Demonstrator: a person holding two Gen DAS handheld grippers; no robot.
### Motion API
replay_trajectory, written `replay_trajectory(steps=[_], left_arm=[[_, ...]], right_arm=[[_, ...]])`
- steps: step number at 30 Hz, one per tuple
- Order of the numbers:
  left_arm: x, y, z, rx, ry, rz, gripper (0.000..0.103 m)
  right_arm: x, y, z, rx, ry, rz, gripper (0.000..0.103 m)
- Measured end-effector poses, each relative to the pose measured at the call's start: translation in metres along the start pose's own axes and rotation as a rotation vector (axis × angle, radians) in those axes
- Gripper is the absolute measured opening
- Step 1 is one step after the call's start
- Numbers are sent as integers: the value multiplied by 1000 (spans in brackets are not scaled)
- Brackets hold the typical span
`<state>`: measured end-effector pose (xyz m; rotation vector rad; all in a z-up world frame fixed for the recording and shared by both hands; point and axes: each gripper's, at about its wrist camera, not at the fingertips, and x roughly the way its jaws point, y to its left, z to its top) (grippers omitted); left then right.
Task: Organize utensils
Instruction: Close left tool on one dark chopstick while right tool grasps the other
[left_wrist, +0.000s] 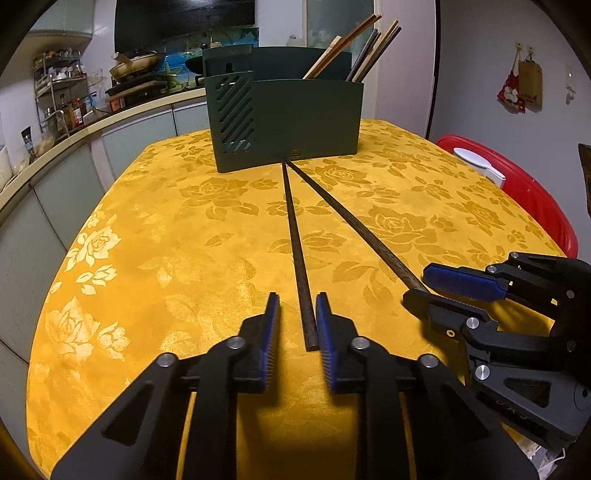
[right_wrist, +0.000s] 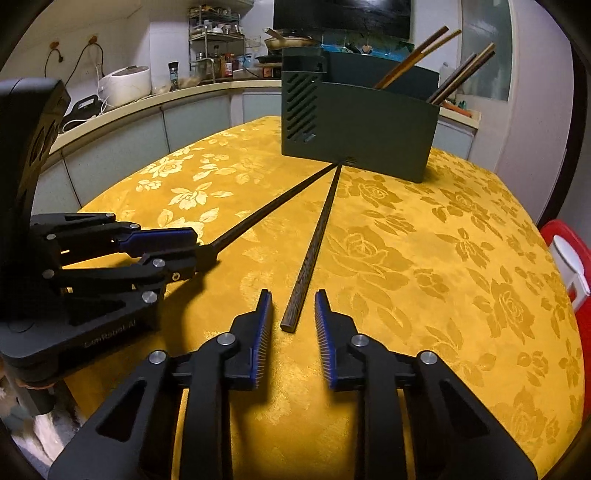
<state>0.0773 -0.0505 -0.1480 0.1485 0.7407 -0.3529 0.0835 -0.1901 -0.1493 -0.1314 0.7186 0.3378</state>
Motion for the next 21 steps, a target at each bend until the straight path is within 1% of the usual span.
replay_trajectory(steps=[1, 3, 5, 11, 17, 21], left_arm=[[0, 1, 0, -2, 0, 0, 15], [0, 1, 0, -7, -1, 3, 11], [0, 2, 0, -5, -1, 6, 8], [0, 2, 0, -2, -3, 10, 8], [-1, 0, 1, -4, 2, 2, 8], [-8, -1, 4, 0, -20, 4, 8]], right_arm=[[0, -1, 0, 4, 0, 0, 21], [0, -3, 0, 12, 3, -4, 16], [1, -6, 1, 21, 6, -8, 12], [1, -7, 2, 34, 14, -13, 11], [-1, -17, 3, 71, 32, -10, 10], [-10, -24, 6, 92, 16, -9, 10]])
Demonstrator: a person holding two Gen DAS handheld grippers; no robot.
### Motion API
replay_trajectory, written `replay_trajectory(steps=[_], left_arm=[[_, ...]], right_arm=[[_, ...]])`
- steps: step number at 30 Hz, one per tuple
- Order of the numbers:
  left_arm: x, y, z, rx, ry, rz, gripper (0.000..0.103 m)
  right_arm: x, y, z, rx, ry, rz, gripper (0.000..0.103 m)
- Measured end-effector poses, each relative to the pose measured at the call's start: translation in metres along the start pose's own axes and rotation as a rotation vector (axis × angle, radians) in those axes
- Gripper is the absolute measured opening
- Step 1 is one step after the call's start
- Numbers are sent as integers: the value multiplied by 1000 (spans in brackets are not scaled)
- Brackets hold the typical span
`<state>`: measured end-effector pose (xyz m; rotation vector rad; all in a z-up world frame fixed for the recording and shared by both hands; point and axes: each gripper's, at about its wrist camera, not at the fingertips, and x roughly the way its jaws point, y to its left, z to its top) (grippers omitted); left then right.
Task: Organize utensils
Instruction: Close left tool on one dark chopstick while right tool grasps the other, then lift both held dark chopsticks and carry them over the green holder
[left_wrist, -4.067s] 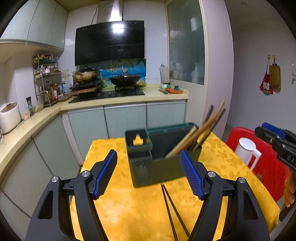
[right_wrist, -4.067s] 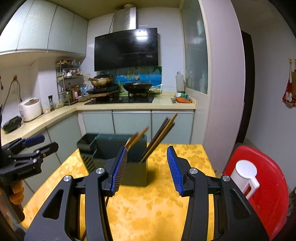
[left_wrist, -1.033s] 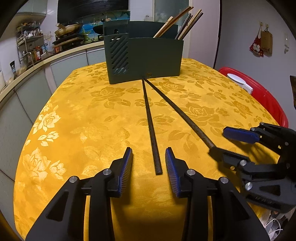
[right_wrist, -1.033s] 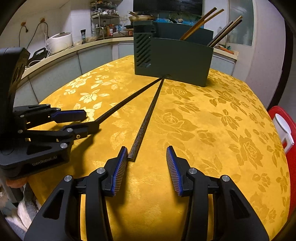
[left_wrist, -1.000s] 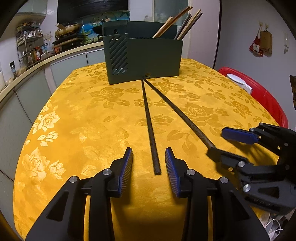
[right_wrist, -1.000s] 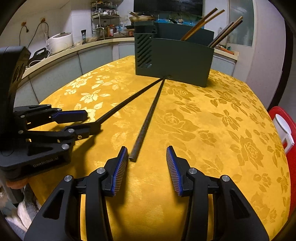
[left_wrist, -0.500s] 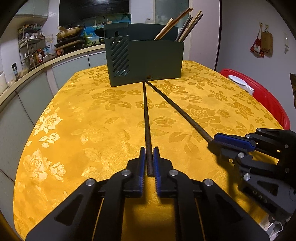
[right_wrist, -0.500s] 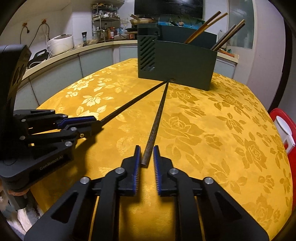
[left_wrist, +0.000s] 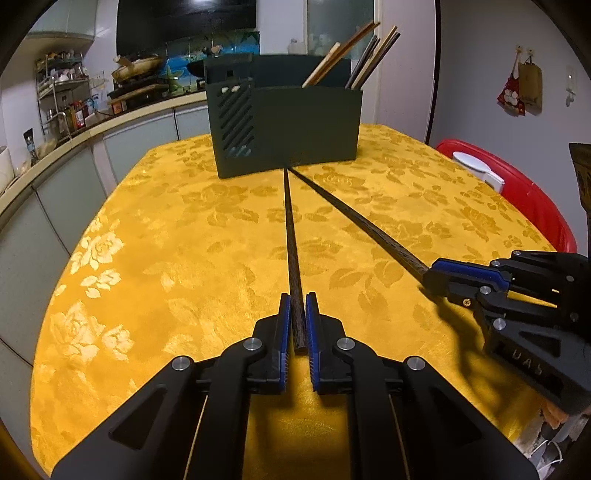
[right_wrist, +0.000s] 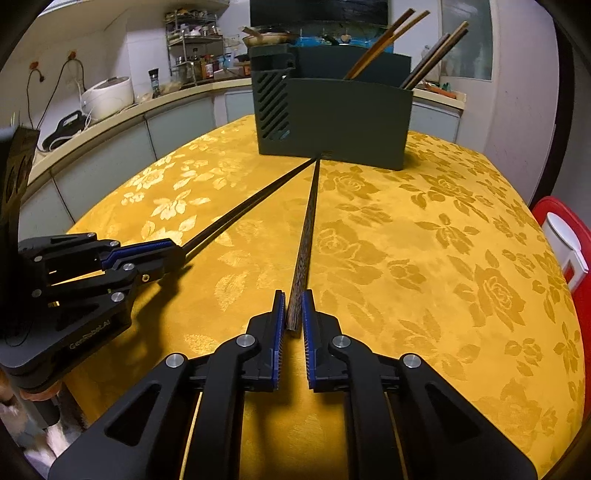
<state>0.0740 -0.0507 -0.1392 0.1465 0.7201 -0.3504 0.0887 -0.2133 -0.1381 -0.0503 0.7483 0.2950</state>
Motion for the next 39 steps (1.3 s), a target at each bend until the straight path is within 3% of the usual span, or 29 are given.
replay_trajectory(steps=[22, 39], left_arm=[[-101, 19, 59, -56, -283, 16, 7], [-139, 18, 105, -22, -381, -2, 7]], right_arm=[[-110, -24, 52, 56, -300, 30, 8], [-148, -34, 95, 81, -412, 88, 8]])
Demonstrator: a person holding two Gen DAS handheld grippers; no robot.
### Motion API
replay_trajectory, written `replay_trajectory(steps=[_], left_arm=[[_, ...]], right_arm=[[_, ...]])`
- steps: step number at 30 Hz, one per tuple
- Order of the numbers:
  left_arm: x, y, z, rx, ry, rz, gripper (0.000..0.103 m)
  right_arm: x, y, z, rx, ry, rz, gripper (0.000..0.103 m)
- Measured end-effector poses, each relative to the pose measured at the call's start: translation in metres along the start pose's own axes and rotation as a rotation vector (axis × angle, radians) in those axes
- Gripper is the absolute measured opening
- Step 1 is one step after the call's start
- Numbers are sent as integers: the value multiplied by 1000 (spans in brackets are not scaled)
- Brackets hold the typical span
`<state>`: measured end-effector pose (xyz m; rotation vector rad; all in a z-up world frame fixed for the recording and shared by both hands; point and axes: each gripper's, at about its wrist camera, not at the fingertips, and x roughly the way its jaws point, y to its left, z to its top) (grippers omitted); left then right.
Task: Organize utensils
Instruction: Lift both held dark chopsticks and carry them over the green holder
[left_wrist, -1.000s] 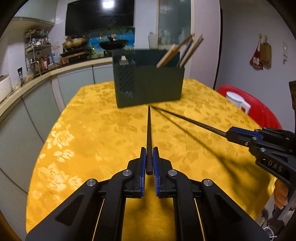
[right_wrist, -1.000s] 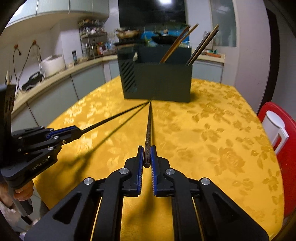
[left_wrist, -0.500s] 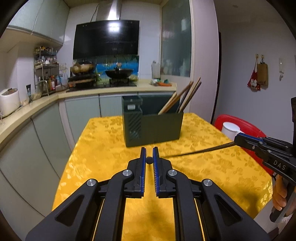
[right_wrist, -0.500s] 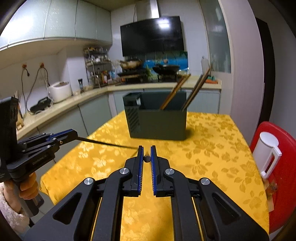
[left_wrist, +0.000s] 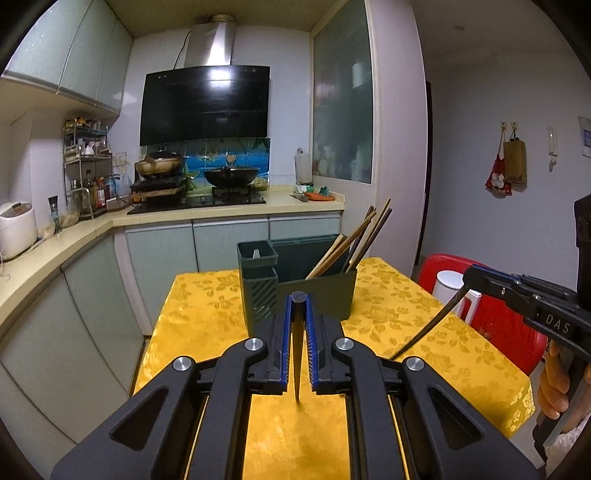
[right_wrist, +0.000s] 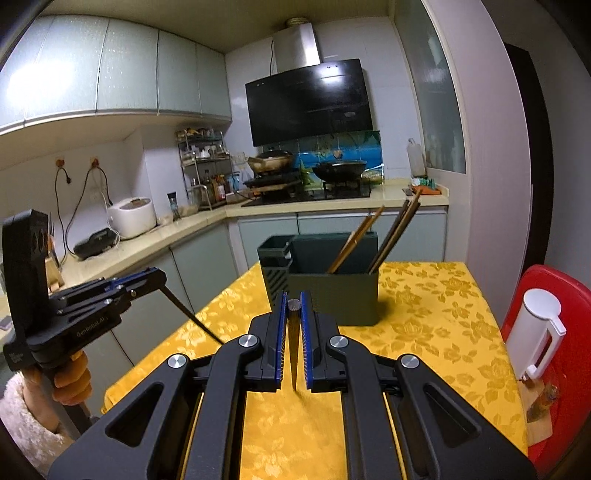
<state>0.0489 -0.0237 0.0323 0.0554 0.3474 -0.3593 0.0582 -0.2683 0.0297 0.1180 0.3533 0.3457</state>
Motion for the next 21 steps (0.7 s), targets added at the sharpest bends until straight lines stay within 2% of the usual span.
replay_trajectory(steps=[8, 14, 21], left_arm=[[1, 0, 12, 18, -5, 0, 7], [8, 5, 17, 9, 24, -7, 7], [24, 14, 32, -10, 59, -13, 7]], right_arm=[[9, -8, 15, 18, 25, 3, 8], [16, -15, 25, 32, 49, -2, 8], [26, -41, 56, 65, 56, -45, 8]])
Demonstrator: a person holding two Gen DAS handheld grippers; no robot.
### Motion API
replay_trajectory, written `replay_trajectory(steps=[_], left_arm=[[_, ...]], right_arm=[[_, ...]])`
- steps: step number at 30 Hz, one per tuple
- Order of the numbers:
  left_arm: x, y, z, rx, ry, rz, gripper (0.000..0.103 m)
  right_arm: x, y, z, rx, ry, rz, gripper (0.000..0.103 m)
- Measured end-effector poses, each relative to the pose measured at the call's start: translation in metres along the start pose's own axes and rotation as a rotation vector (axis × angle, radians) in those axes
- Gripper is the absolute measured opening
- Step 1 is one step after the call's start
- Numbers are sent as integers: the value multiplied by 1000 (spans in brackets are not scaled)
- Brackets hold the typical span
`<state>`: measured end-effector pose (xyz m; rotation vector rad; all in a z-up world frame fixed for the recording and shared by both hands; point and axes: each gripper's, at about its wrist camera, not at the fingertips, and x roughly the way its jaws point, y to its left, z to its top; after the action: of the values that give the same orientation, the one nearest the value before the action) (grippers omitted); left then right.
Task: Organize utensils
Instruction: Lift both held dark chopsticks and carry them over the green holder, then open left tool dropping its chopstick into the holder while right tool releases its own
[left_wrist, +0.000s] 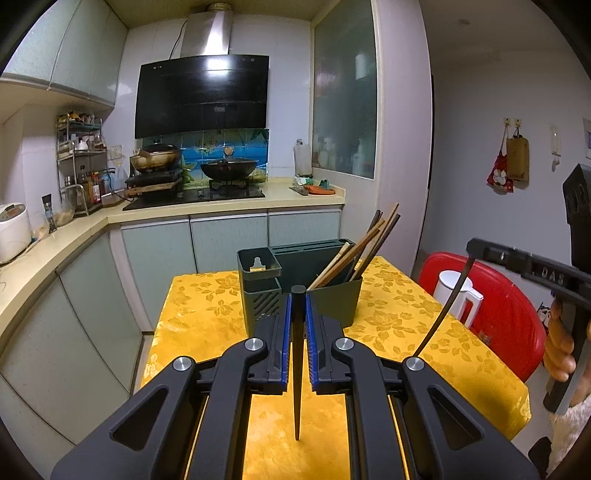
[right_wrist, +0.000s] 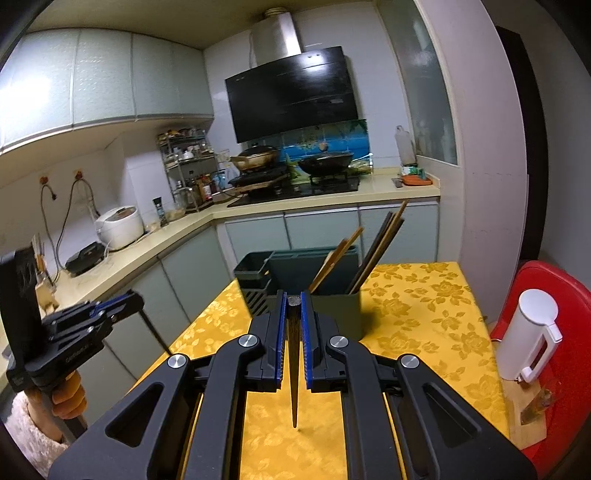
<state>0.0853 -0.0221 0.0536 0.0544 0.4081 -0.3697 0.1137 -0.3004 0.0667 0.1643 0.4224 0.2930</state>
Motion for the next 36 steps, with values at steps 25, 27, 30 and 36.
replay_trajectory(steps=[25, 27, 30, 36], left_arm=[[78, -32, 154, 50, -120, 47, 7], [88, -32, 160, 36, -120, 48, 7], [105, -30, 166, 20, -115, 55, 7], [132, -23, 169, -7, -106, 78, 7]], right_arm=[[54, -46, 132, 17, -128, -198, 8], [57, -52, 139, 28, -141, -203, 8], [64, -59, 148, 48, -146, -196, 8], [87, -62, 151, 57, -108, -183, 8]])
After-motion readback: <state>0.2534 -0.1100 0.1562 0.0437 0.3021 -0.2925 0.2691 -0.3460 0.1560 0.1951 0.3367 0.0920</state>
